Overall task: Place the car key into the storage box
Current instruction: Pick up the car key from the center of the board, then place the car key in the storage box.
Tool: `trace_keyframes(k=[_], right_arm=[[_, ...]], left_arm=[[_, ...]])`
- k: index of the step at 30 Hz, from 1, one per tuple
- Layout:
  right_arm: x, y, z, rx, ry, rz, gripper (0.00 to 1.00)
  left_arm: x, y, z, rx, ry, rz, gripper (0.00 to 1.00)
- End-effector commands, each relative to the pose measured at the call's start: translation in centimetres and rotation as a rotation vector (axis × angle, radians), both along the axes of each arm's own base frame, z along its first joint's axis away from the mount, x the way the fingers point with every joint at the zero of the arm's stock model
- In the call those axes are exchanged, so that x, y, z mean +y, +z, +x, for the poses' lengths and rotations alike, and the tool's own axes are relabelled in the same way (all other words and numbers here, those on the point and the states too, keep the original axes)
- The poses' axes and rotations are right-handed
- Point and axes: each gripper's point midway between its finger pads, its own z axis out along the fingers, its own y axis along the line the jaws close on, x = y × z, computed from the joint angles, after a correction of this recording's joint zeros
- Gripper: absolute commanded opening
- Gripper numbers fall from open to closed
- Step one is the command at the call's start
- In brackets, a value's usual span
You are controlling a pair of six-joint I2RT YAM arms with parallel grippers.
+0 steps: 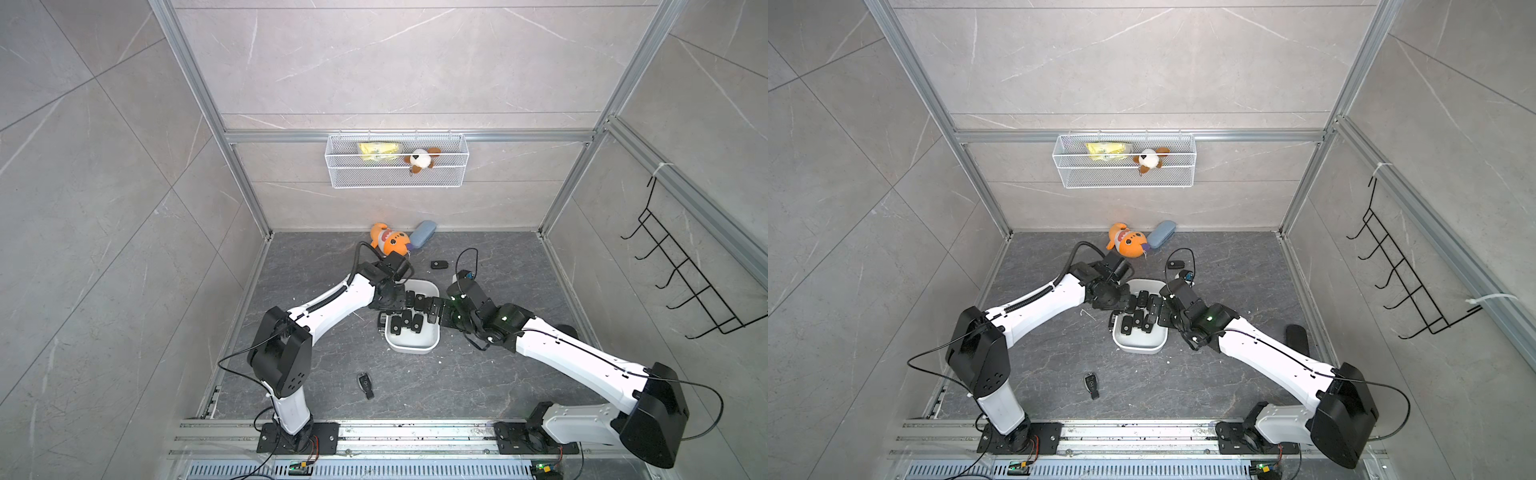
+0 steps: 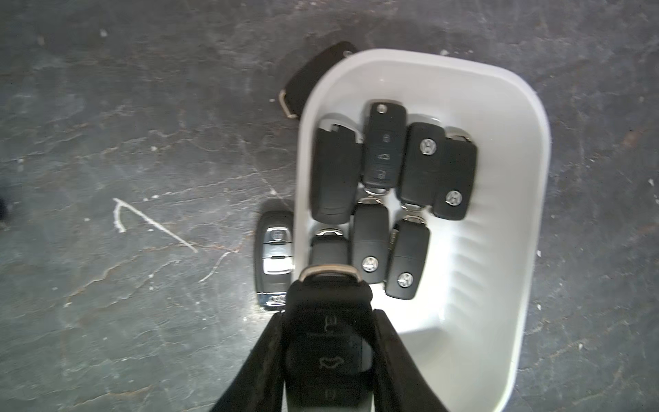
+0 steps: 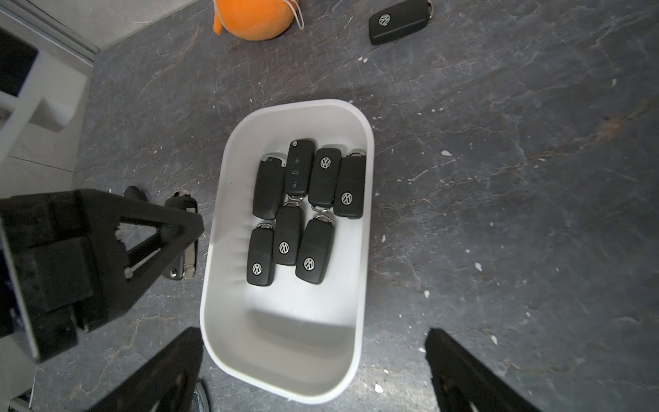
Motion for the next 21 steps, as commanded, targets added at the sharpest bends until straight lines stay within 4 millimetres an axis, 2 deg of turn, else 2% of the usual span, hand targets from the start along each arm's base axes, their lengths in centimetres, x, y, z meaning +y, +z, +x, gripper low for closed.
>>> trace_keyframes(k=[1,5,11,17,21], right_arm=[[-2.3,-0.2,-1.0,0.005,-0.047,-0.040,1.00],[-3.7,0.1,-1.8,-0.003,-0.062,-0.053,1.00],[-5.4,0.4,-2.7,-0.010,-0.081,-0.070,1.00],[-6.6,0.7,-3.4,-0.018,-0.095,-0.077,1.00],[-6.9,0.6,-3.6,-0.014,-0.101,-0.078,1.00]], left_arm=[[-2.5,-0.8,-0.8,0.039,-0.011,-0.028,0.31],[-5.3,-2.1,-1.7,0.061,-0.055,-0.036,0.31],[-8.5,-4.0,-2.1,0.093,-0.099,-0.037,0.32],[-9.5,-6.2,-1.7,0.118,-0.108,-0.010,0.32],[-10.1,-6.8,-1.3,0.123,-0.120,-0.005,0.33]])
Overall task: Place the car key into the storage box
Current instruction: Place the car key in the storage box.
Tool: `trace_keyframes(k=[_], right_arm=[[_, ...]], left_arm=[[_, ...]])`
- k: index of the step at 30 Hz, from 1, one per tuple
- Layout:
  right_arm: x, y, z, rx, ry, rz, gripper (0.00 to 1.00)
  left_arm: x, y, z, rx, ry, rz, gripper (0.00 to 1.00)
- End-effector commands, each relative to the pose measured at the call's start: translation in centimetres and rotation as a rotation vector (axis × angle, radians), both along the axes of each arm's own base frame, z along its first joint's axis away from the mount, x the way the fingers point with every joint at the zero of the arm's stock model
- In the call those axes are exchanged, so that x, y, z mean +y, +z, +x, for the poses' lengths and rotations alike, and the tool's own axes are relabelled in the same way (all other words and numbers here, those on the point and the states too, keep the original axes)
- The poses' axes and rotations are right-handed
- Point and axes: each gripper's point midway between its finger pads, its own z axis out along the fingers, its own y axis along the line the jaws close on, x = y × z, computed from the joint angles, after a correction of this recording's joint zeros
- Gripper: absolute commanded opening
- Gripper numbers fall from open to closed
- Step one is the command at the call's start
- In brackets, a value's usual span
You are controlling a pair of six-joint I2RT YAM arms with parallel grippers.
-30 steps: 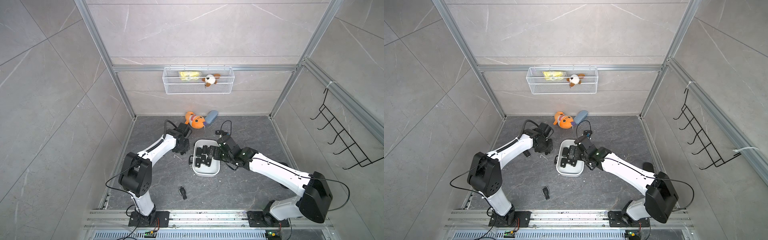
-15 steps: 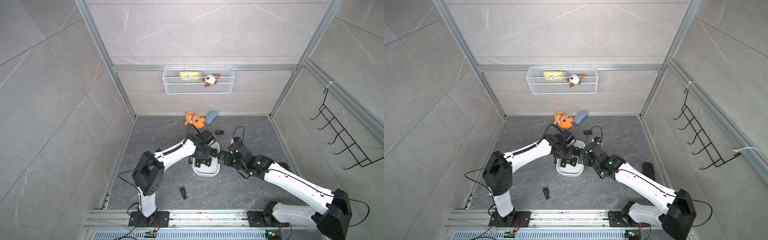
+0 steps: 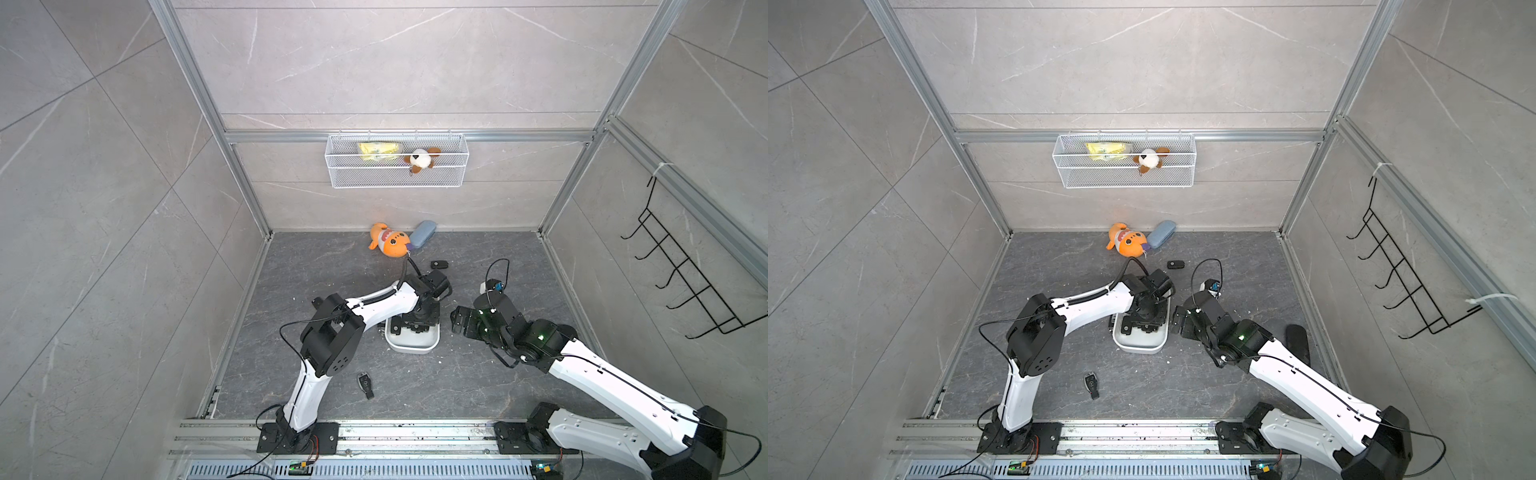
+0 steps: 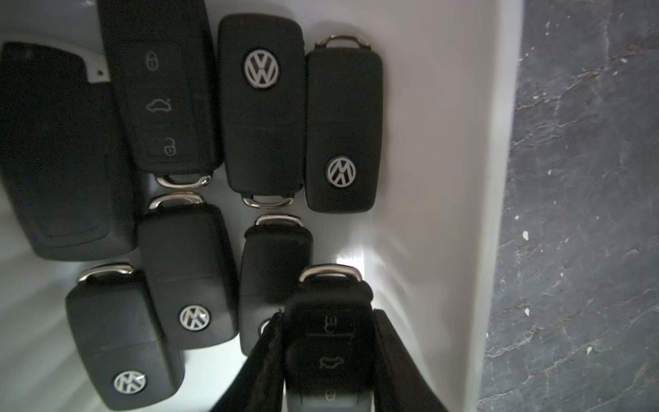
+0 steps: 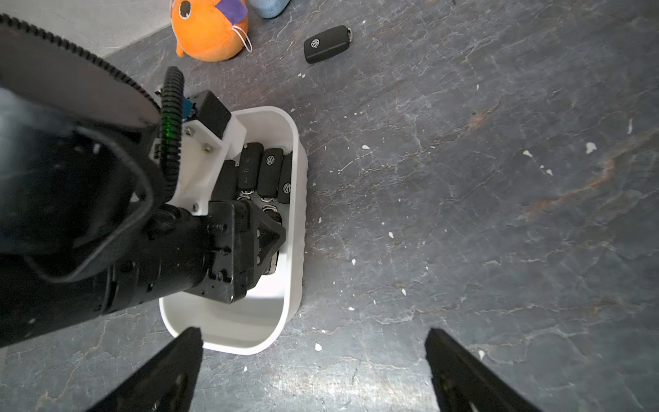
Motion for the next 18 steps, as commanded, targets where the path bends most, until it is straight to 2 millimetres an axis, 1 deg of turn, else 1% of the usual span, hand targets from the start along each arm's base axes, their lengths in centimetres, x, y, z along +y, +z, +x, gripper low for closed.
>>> trace_keyframes(k=[1,6,10,14,18], right_arm=[[-1.1,-0.7,-0.6,0.018,-0.026,-0.028,0.99],[-1.1,-0.8,-0.6,0.020,-0.029,-0.021,1.00],[-0.9,-0.9,-0.5,0.022,-0.027,-0.021,1.00],[-0.7,-1.0,-0.3,0.025,-0.024,-0.016,1.00],[-0.2,-1.1,-0.1,0.030,-0.016,-0.008,1.00]], left_arm=[[-1.1,0.5,0.7,-0.004,-0.001,-0.024,0.33],[-1.3,0.0,1.0,-0.003,-0.010,-0.005,0.35],[-1.3,-0.2,1.0,0.002,-0.014,-0.002,0.45],[-1.2,0.7,1.1,-0.015,-0.014,-0.008,0.51],[-1.2,1.6,1.2,-0.028,-0.016,-0.016,0.51]])
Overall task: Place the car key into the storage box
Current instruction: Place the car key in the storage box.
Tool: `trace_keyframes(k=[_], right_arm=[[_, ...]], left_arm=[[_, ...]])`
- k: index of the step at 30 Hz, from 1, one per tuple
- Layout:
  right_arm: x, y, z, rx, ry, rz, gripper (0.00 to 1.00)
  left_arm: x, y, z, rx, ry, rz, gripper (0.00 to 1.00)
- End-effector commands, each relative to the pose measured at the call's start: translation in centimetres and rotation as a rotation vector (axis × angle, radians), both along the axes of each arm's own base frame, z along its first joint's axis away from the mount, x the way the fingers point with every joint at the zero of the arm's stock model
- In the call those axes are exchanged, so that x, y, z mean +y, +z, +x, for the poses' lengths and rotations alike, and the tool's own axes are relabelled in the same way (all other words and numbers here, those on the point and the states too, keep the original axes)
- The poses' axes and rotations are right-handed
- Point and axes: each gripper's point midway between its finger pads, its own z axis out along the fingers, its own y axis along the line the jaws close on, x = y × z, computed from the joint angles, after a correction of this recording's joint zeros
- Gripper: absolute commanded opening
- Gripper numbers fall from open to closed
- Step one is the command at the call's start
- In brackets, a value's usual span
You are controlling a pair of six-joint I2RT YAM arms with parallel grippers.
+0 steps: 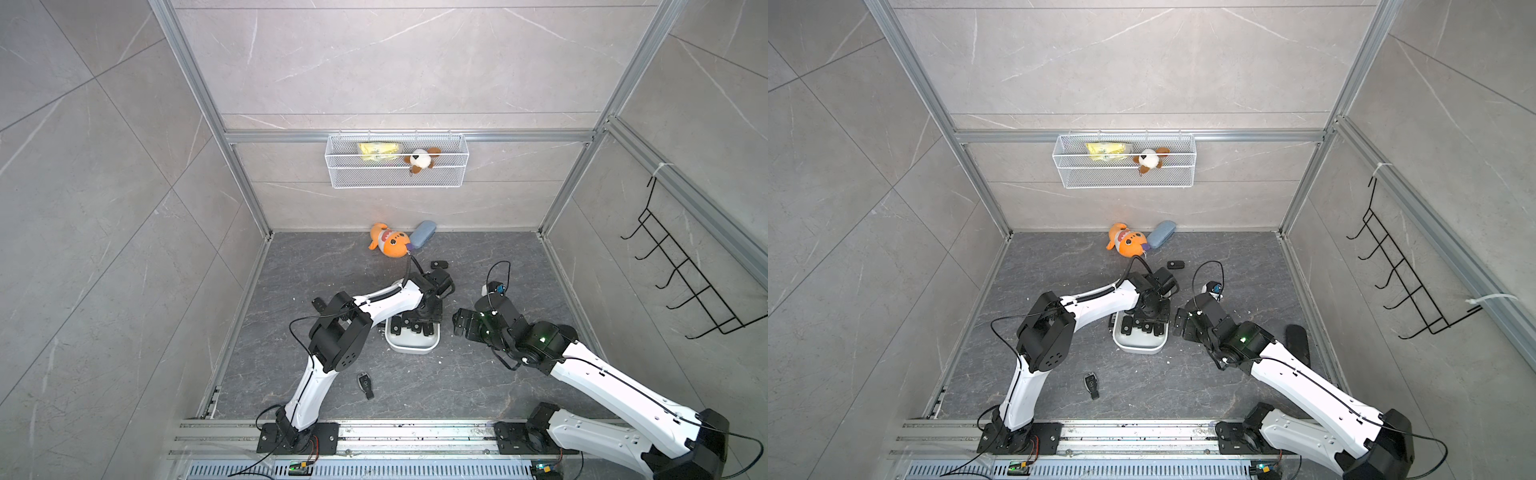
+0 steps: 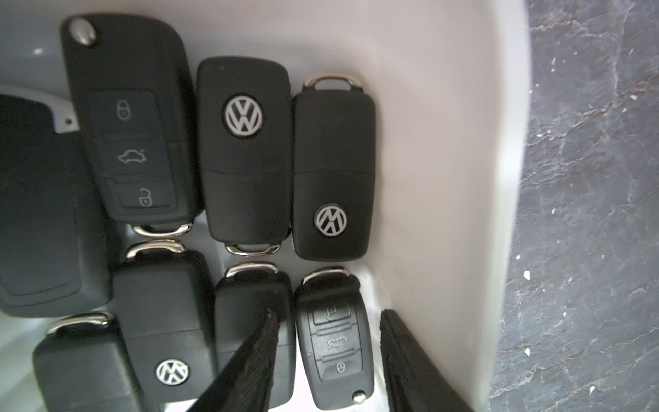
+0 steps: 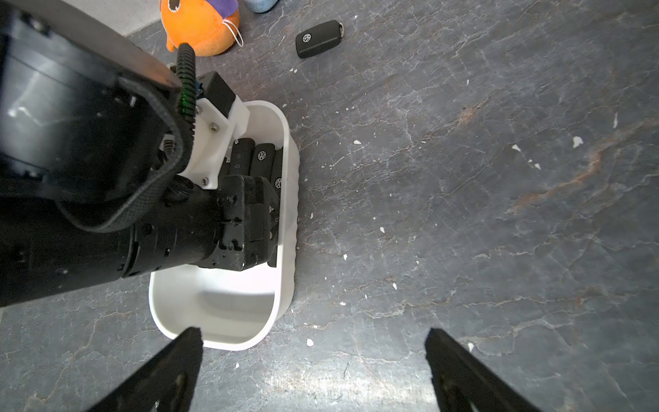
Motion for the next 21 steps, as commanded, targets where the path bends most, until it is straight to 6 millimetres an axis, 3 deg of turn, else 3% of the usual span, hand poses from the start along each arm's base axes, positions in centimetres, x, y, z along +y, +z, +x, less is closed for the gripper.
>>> trace_keyframes(k=[1,11,21], right_arm=[[0.1,-0.6,0.2,0.018,-0.012,0.004,1.00],[1.2,-0.5,0.8,0.015,0.014,0.019,1.00],[1.7,-0.9,1.2,0.023,0.021,0.021,1.00]], left_arm=[[-0.2,2.5,0.3,-0.028,-0.016,-0.023,0.51],[1.5,4.9,-0.9,-0.041,0.008,-0.035,0.48],[2.9,2.6,-4.3,0.062,0.030,-0.048,0.44]])
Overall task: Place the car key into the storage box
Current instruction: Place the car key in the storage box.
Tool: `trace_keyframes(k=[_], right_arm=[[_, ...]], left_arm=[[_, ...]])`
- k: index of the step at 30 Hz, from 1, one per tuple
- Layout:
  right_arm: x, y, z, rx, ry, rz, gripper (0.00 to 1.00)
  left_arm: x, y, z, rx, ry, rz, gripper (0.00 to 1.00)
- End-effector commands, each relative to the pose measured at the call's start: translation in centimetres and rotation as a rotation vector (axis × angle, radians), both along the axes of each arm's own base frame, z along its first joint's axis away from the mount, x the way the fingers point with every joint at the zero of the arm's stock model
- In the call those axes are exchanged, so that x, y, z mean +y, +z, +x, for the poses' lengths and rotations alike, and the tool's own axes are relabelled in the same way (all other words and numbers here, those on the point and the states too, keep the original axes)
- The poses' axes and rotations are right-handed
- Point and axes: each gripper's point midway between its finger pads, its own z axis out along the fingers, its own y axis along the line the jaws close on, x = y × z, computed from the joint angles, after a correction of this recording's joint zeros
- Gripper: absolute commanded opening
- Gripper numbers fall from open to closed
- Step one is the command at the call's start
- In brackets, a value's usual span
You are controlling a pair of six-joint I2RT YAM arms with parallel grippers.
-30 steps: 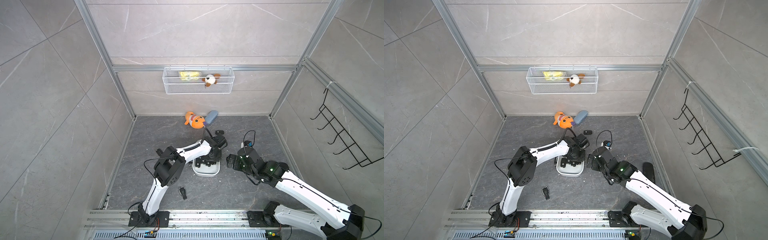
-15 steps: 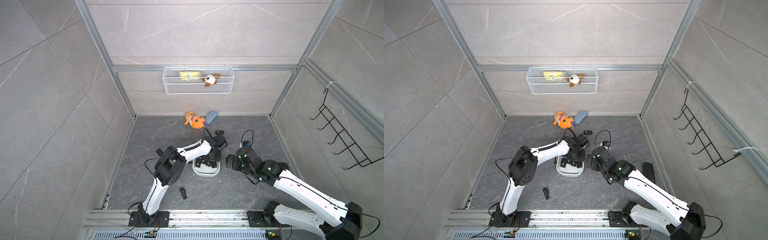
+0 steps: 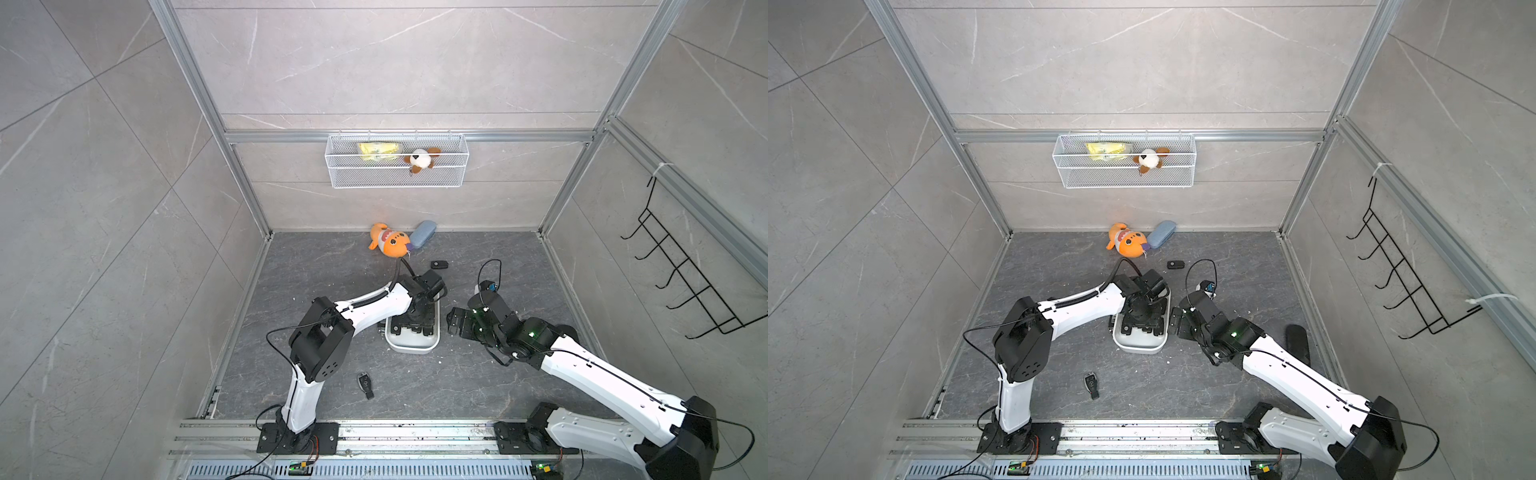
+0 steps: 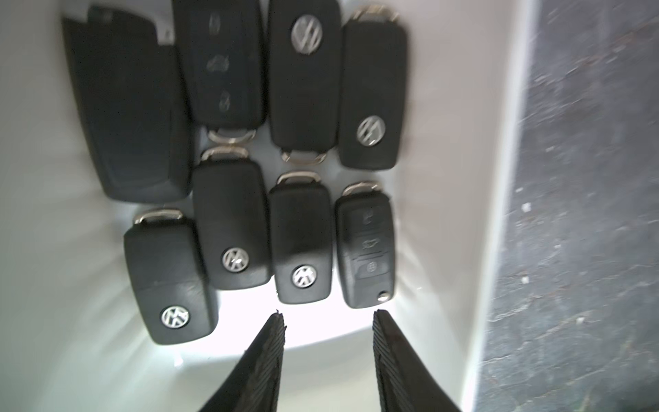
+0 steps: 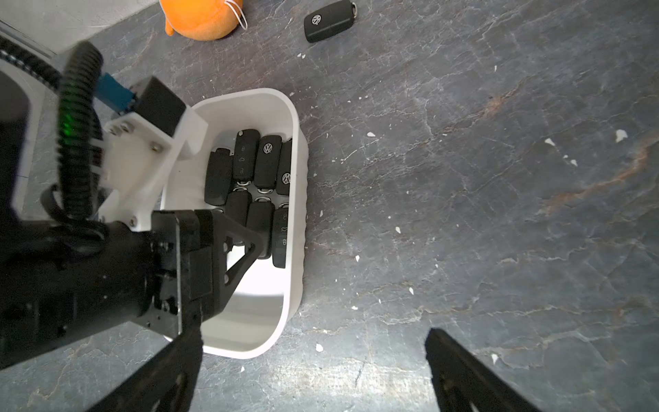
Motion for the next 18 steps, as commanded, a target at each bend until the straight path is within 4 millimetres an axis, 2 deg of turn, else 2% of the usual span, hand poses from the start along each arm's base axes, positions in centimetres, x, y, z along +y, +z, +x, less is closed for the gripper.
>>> trace_keyframes(k=[1,10,18], right_arm=[[0.4,0.2,0.4,-0.005,0.001,0.009,1.00],[0.2,0.1,0.4,0.000,-0.003,0.002,1.00],[-0.2,0.1,0.1,-0.003,-0.010,-0.008,1.00]], left_arm=[[-0.7,1.0,-1.0,0.023,0.007,-0.061,0.44],[-1.6,-0.7,-2.0,0.083,-0.028,-0.096,0.47],[-1.5,-1.7,-1.3,0.079,-0.012,-0.078,0.47]])
